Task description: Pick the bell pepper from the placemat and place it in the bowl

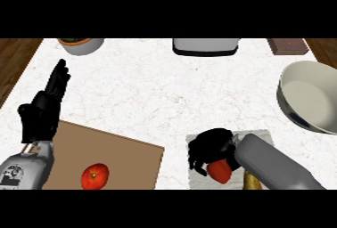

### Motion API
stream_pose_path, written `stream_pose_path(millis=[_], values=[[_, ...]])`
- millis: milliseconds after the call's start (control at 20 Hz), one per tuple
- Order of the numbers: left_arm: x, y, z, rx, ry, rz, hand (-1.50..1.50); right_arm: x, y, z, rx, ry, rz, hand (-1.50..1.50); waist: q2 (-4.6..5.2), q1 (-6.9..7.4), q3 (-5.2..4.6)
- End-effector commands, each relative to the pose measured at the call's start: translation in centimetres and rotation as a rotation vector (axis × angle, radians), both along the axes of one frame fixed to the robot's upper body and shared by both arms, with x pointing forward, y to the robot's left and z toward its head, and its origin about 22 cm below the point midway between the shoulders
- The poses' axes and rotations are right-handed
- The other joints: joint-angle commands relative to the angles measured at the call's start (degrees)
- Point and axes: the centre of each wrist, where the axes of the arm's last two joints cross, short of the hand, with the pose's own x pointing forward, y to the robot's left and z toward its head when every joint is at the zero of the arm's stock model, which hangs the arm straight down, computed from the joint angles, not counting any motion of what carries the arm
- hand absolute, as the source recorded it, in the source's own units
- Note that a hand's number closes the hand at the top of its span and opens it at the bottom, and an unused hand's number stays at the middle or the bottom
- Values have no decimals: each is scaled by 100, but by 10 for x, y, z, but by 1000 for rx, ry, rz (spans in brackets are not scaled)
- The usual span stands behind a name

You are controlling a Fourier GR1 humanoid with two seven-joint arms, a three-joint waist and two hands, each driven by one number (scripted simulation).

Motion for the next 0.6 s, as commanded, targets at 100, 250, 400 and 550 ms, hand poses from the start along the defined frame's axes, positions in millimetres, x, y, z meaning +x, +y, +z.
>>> stream_pose_path(millis=[100,250,400,550], values=[[-3,-10,-5,-2,-7,-7,0,-6,-7,-6,13,83,47,150,38,-29,13],[7,-2,10,10,-18,-14,0,-13,3,-6,60,101,64,150,37,-50,13],[1,7,6,9,-4,34,0,-5,5,-29,32,111,-545,150,22,-222,7],[-4,14,0,3,15,91,0,7,-36,-31,36,100,-937,150,-76,-669,-3]])
